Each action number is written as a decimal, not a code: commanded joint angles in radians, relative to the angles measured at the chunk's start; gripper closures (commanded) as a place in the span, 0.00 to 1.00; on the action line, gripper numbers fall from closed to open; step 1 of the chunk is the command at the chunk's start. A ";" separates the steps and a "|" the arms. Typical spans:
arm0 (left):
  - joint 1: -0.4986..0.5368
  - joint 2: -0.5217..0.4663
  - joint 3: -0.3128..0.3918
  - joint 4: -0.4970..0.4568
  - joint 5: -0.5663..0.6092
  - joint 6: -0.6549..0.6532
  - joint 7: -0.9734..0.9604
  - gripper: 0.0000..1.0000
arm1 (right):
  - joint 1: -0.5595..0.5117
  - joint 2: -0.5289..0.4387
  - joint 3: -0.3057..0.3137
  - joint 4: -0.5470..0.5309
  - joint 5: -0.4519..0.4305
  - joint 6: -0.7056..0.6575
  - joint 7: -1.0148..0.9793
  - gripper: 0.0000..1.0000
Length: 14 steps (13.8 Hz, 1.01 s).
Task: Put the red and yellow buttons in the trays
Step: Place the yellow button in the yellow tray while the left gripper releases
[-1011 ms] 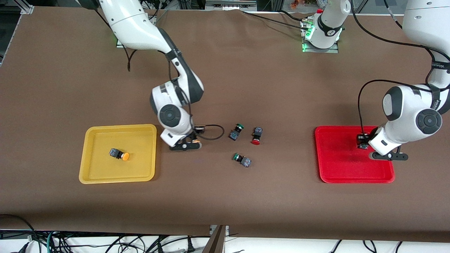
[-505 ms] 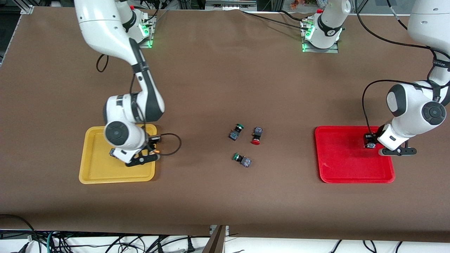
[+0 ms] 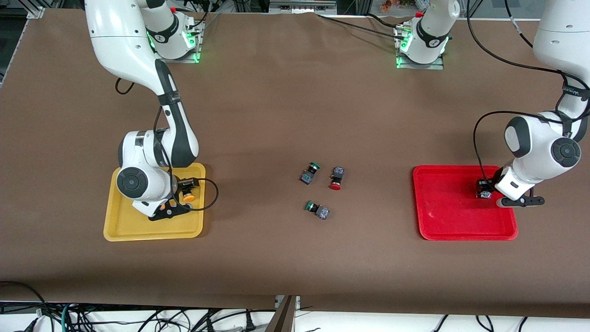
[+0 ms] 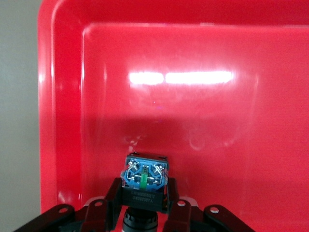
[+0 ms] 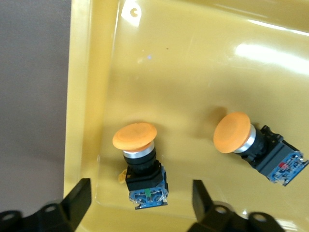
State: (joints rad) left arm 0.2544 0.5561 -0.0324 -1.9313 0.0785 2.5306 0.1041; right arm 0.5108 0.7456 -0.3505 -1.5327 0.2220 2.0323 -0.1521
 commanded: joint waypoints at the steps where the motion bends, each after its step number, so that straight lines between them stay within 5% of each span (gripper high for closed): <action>1: 0.003 0.027 -0.003 0.041 -0.023 0.022 0.029 0.83 | 0.006 -0.055 0.007 -0.007 0.014 -0.012 0.000 0.00; 8: 0.002 0.048 -0.003 0.048 -0.023 0.050 0.029 0.70 | 0.032 -0.280 0.008 -0.007 0.004 -0.127 0.138 0.00; 9: -0.001 0.048 -0.003 0.048 -0.025 0.050 0.026 0.61 | 0.032 -0.329 0.007 -0.013 -0.003 -0.167 0.138 0.00; 11: -0.006 0.048 -0.004 0.072 -0.023 0.048 0.025 0.20 | 0.031 -0.426 -0.013 -0.014 -0.019 -0.278 0.140 0.00; 14: -0.009 0.031 -0.009 0.074 -0.023 0.039 0.026 0.04 | 0.031 -0.552 -0.027 -0.033 -0.091 -0.401 0.132 0.00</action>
State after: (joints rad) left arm 0.2514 0.5951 -0.0390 -1.8743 0.0784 2.5832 0.1041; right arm 0.5388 0.2947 -0.3785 -1.5065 0.1885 1.6831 -0.0279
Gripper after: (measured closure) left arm 0.256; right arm 0.000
